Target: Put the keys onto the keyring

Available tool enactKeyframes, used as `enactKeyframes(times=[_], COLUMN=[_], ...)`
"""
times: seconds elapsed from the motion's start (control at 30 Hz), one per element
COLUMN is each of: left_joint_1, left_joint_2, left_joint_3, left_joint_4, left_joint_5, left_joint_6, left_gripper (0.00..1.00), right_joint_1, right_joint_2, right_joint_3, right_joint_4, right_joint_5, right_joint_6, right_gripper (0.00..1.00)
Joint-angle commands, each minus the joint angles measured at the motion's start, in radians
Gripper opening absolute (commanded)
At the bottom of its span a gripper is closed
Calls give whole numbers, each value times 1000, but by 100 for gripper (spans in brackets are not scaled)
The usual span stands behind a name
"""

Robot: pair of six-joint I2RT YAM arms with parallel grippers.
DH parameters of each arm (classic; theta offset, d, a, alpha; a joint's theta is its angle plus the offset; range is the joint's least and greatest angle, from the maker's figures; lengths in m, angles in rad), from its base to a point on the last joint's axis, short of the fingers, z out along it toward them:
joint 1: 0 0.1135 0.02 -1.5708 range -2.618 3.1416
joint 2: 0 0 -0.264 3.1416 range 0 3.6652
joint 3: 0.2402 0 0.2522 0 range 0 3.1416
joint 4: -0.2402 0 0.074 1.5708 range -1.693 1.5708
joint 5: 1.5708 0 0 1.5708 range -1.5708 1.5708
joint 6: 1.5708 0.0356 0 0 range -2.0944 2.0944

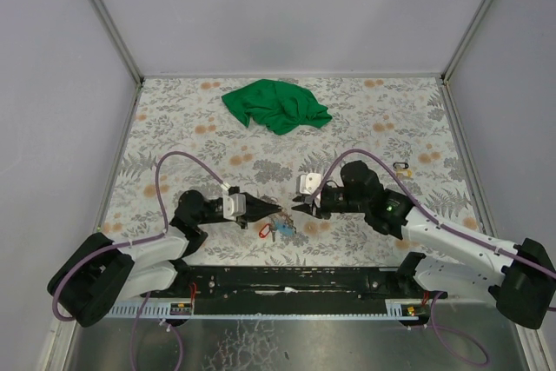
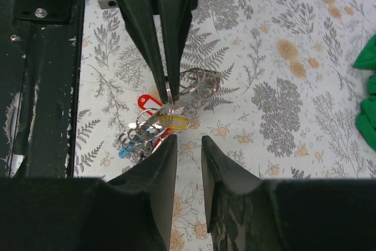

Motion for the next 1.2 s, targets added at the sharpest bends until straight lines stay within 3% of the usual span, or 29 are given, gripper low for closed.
enactKeyframes(times=[0.0, 0.27, 0.57, 1.0, 1.17], left_joint_1=[14, 34, 40, 39, 39], left_joint_2=[23, 103, 119, 140, 147], left_joint_3=[50, 111, 129, 145, 157], left_joint_4=[72, 121, 84, 69, 33], left_joint_5=[58, 128, 161, 195, 197], left_joint_6=[43, 5, 12, 11, 31], left_gripper=[0, 0, 0, 0, 0], right_joint_1=[-8, -9, -8, -9, -8], right_joint_2=[0, 28, 12, 12, 22], right_joint_3=[-11, -52, -124, -188, -179], right_joint_4=[98, 178, 272, 432, 458], right_joint_5=[-115, -146, -5, -79, -78], right_joint_6=[-75, -74, -45, 20, 46], right_gripper=[30, 31, 24, 16, 5])
